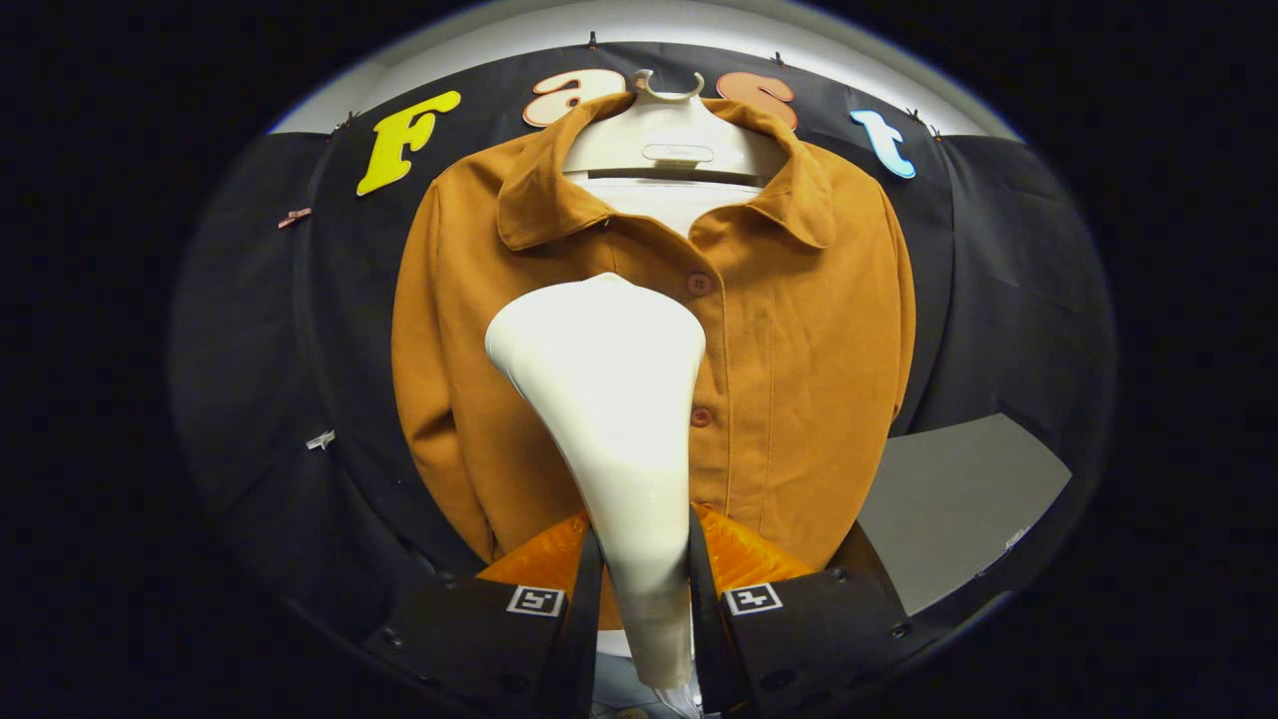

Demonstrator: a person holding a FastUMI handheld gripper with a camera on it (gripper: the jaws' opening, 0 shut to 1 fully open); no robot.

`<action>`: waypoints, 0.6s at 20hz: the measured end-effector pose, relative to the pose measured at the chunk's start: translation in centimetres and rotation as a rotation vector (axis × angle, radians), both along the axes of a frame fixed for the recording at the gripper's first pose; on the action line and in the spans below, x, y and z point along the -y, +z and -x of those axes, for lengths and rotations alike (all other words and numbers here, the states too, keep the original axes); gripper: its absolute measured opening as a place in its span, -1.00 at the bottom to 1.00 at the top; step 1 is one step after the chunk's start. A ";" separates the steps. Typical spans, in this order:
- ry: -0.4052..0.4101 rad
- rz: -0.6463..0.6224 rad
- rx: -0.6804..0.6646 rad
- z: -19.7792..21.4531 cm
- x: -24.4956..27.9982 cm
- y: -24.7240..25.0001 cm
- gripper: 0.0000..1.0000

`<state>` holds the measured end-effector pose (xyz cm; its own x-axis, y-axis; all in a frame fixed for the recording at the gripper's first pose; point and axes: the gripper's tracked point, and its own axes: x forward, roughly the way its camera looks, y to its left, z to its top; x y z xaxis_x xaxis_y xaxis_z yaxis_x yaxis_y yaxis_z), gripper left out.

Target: Iron the clothes twice with a garment steamer, once on the left side and once on the right side.

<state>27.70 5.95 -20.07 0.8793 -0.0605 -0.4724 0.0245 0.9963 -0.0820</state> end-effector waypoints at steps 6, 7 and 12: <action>-0.028 0.019 -0.082 -1.5 -0.1 -4.1 -0.13; -0.028 0.022 -0.115 -1.6 -0.2 -5.3 -0.13; -0.030 0.014 -0.207 -1.5 -1.0 -9.3 -0.13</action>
